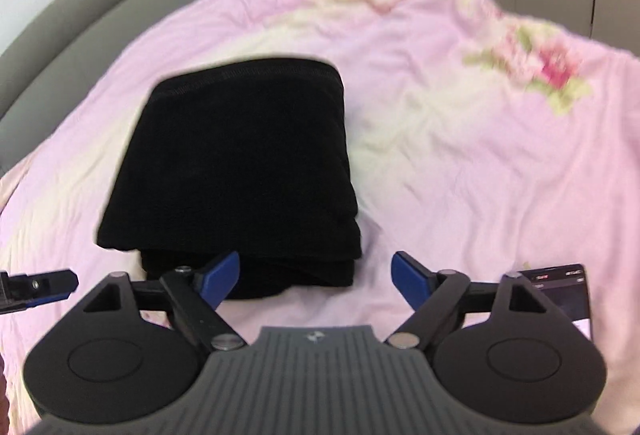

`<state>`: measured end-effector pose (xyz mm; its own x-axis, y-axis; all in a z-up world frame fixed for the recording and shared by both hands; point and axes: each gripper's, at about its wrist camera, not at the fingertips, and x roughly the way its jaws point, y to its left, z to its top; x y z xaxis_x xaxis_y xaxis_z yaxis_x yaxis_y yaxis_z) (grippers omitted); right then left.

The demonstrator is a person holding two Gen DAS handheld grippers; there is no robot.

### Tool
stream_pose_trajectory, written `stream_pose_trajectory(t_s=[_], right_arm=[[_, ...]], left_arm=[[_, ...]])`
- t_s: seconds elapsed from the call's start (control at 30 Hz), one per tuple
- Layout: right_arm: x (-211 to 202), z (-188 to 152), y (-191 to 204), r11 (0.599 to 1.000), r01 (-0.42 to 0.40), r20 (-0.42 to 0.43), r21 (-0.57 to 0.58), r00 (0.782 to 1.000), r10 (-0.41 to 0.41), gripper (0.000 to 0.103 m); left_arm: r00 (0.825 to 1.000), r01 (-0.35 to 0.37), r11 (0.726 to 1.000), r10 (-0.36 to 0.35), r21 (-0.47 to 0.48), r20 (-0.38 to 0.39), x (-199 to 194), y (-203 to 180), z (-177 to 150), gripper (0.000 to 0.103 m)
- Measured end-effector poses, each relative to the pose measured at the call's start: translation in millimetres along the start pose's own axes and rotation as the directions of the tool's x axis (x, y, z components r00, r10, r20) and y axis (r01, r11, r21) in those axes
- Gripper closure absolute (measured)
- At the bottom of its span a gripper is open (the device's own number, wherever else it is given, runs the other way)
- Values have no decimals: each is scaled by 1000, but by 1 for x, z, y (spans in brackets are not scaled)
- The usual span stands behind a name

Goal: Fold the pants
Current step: 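Set the folded bundle on the duvet and open both grippers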

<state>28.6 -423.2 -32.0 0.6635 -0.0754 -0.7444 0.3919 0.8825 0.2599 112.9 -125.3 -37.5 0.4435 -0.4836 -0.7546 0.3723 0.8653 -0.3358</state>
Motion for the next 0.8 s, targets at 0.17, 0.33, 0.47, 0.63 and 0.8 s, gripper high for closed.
stream_pose_trajectory(t_s=[0.17,0.33,0.47,0.63,0.8], right_arm=[[-59,-22,38,999,-38,103,-28,994,41,12],[-93,-33,77,998,-23,163,-52,986,32,7],[-115,-41,97,997,3,194,-80,981,13,5],[-136,-49,110,991,55,216,-123,976,-28,5],[-148,-53,115,988,96,179,-117,981,-74,5]], left_arm=[[995,-95,994,92,52,45,-35,-27,-7,3],[980,-190,976,183,106,74,-55,-46,-17,1],[975,-209,971,198,117,101,-68,-54,-26,1],[962,-245,961,225,130,154,-88,-68,-34,1],[964,-231,966,211,116,159,-98,-76,-37,1]])
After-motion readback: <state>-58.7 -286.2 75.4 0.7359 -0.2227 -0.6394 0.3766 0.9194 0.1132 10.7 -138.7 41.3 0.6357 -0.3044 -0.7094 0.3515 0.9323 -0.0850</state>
